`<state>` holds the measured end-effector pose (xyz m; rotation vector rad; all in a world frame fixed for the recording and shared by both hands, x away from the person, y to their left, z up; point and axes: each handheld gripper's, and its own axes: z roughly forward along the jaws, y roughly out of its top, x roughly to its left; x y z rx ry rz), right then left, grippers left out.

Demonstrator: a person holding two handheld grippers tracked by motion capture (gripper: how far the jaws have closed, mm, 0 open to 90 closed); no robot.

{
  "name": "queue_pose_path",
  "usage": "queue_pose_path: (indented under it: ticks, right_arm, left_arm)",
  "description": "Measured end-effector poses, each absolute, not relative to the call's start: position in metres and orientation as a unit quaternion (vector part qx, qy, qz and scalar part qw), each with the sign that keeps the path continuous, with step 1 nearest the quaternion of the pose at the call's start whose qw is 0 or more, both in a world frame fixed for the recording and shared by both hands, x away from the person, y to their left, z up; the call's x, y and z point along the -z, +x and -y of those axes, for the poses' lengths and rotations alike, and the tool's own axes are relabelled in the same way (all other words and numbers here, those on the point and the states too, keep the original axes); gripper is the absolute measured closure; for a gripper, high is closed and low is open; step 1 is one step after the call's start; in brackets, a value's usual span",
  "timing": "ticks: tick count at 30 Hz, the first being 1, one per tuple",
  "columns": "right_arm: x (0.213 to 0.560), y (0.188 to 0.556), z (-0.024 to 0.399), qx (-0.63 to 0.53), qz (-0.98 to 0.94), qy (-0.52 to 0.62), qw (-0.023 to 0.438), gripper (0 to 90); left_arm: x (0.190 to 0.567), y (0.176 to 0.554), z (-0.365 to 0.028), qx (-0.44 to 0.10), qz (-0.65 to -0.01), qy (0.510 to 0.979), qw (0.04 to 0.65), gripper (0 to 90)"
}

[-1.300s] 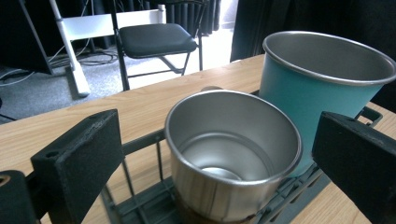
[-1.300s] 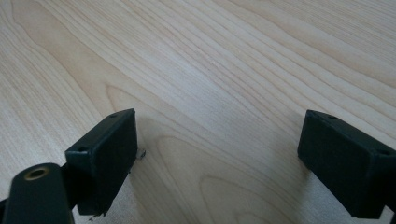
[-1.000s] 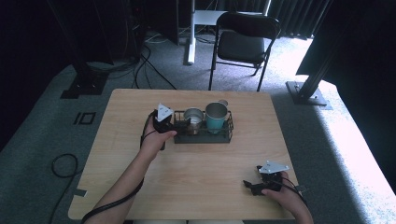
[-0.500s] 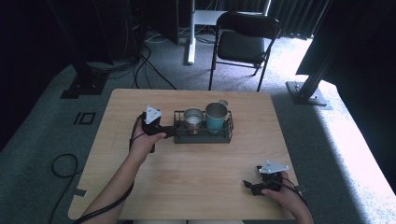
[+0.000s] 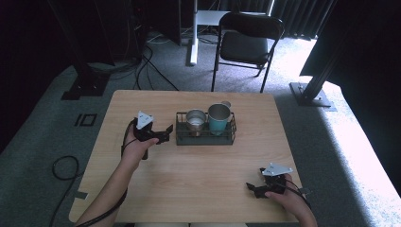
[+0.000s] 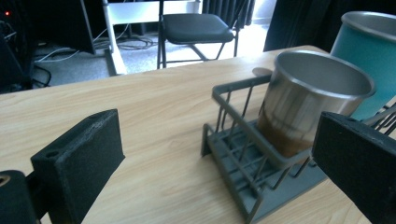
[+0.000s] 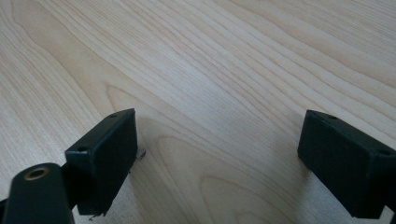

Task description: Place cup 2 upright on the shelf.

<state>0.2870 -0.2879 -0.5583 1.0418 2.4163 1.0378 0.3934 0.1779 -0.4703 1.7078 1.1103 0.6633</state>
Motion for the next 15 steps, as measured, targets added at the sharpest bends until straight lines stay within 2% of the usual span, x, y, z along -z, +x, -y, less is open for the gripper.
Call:
queue_pose_path:
  ticks: [15]
  right_arm:
    - [0.558,0.287,0.288,-0.362,-0.844,0.364,0.155,11.4]
  left_arm:
    - [0.483,0.374,-0.208,-0.269,-0.474,0.703,0.456,2.7]
